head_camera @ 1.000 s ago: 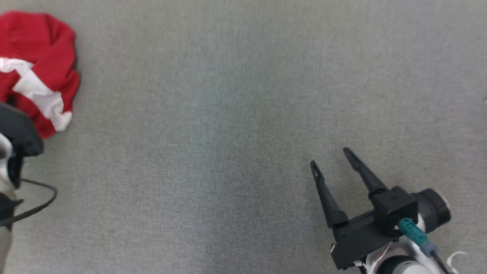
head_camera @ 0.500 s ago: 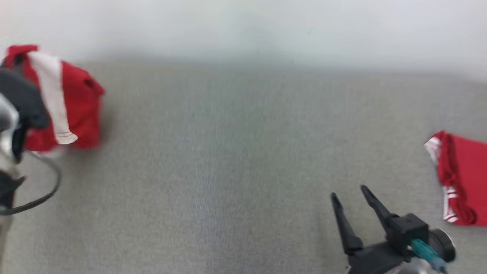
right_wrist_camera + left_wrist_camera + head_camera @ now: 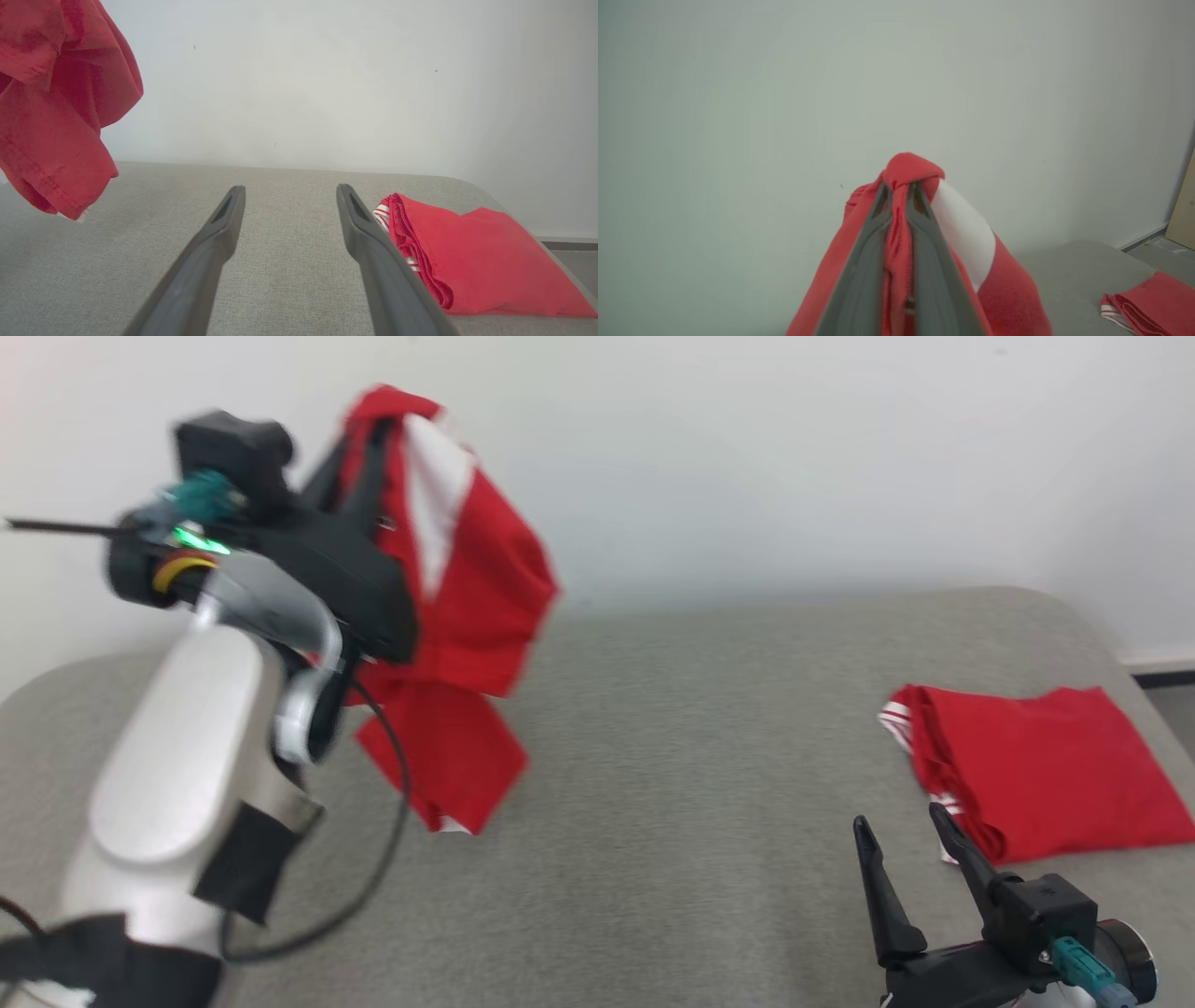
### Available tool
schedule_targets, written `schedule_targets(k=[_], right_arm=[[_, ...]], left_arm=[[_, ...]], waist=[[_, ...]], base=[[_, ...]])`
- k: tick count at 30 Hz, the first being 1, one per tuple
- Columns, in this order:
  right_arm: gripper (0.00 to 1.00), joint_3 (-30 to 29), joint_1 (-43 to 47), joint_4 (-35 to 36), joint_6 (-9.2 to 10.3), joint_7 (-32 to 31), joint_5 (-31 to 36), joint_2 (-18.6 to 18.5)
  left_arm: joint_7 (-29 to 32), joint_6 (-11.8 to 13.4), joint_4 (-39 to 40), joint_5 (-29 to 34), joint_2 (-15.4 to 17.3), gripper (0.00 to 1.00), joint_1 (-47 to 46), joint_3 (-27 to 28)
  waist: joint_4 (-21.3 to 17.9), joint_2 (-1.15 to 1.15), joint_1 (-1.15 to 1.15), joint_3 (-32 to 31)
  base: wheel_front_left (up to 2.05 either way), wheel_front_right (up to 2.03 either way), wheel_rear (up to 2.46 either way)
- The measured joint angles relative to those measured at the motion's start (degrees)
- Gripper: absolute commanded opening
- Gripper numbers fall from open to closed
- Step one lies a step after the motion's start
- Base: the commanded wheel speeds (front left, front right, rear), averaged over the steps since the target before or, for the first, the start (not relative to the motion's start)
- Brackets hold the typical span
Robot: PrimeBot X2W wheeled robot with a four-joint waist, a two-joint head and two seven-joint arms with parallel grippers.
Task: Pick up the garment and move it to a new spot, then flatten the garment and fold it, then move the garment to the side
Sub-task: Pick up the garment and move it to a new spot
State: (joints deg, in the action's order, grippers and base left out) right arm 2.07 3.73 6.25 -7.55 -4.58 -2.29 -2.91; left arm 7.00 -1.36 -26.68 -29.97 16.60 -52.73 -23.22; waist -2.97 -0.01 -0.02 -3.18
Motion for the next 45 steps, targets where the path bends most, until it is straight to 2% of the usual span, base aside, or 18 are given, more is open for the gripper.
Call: schedule_targets(k=[2,7,12,16,17,18,19,20,21,22,23,28,33,38,42,45], right_arm=[[1.00,0.5,0.0,0.2,0.00,-0.3,0.0,0.0],[1.00,1.5,-0.1,0.3,0.00,-0.4,-0.1,0.0],[1.00,2.4,-0.2,0.1,0.00,-0.2,-0.5,0.0],[1.00,2.7,-0.3,-0.3,0.00,0.1,-0.7,0.0],[1.00,3.0,-0.3,-0.4,0.00,0.1,-0.7,0.0],[1.00,3.3,-0.5,-0.6,0.00,0.1,-0.7,0.0],[1.00,3.7,-0.6,-0.8,0.00,0.1,-0.7,0.0],[1.00,3.9,-1.0,-1.1,0.00,0.1,-0.7,0.0],[1.00,4.1,-1.3,-1.2,0.00,0.1,-0.7,0.0],[1.00,4.4,-1.5,-1.3,0.00,0.1,-0.7,0.0],[1.00,4.6,-1.5,-1.5,0.00,0.2,-0.8,0.0],[1.00,4.6,-1.7,-2.1,0.00,0.4,-1.1,0.0],[1.00,3.6,-1.6,-3.3,0.00,0.8,-1.2,0.0],[1.00,2.0,-0.6,-4.1,0.00,1.1,-1.7,0.0],[1.00,0.7,0.5,-5.2,0.00,1.8,-2.3,0.0],[1.00,0.1,0.8,-6.0,0.00,3.5,-3.1,0.0]], left_arm=[[0.2,1.1,5.5,-0.2,-2.3,0.00,3.5,-1.8],[1.2,2.0,10.3,0.5,-4.7,0.00,9.5,-6.2],[0.7,4.1,9.9,1.5,-5.4,0.00,16.0,-8.1],[-2.5,5.2,6.7,1.6,-6.2,0.00,19.5,-8.6],[-3.6,5.3,5.4,1.7,-6.5,0.08,20.0,-8.8],[-4.5,4.8,3.7,1.6,-6.9,0.25,20.6,-9.0],[-5.7,4.3,1.9,1.6,-7.1,0.46,21.4,-9.4],[-7.1,3.4,0.2,1.4,-7.4,0.72,22.1,-9.8],[-8.4,2.6,-1.9,1.4,-7.8,0.76,22.6,-10.2],[-9.5,1.7,-3.7,1.3,-8.2,0.98,23.1,-10.5],[-10.1,0.6,-6.0,0.6,-8.7,1.00,23.6,-10.6],[-13.9,-2.1,-12.6,-1.5,-10.1,1.00,24.7,-10.8],[-20.7,-3.0,-10.6,-1.7,-9.8,1.00,25.1,-9.2],[-21.9,-2.7,-1.9,-4.2,-7.5,1.00,31.7,-2.1],[-22.0,-3.1,11.4,-5.0,-6.7,1.00,38.1,7.6],[-22.0,-4.3,20.2,-2.9,-7.0,1.00,43.8,13.3]], waist=[[-3.0,0.00,0.01,-0.3],[-8.1,0.00,0.01,-0.1],[-12.3,0.01,0.02,1.0],[-14.0,0.01,0.02,2.7],[-14.2,0.01,0.02,3.2],[-14.3,0.01,0.03,3.7],[-14.2,0.01,0.03,4.0],[-14.1,0.02,0.03,4.2],[-13.8,0.01,0.03,4.4],[-13.5,0.01,0.03,4.5],[-13.2,0.01,0.03,4.5],[-11.0,0.02,0.03,3.8],[-8.1,0.01,0.03,2.9],[-5.1,0.01,0.02,1.7],[-2.5,0.01,0.02,0.8],[-0.7,0.01,0.02,0.1]], base=[[0.00,0.00,0.00],[0.00,0.00,0.00],[0.00,0.00,0.00],[0.00,0.00,0.00],[0.00,0.00,0.00],[0.00,0.00,0.00],[0.00,0.00,0.00],[0.00,0.00,0.00],[0.00,0.00,0.00],[0.00,0.00,0.00],[0.00,0.00,0.00],[0.00,0.00,0.00],[0.00,0.00,0.00],[0.00,0.00,0.00],[0.00,0.00,0.00],[0.00,0.00,0.00]])
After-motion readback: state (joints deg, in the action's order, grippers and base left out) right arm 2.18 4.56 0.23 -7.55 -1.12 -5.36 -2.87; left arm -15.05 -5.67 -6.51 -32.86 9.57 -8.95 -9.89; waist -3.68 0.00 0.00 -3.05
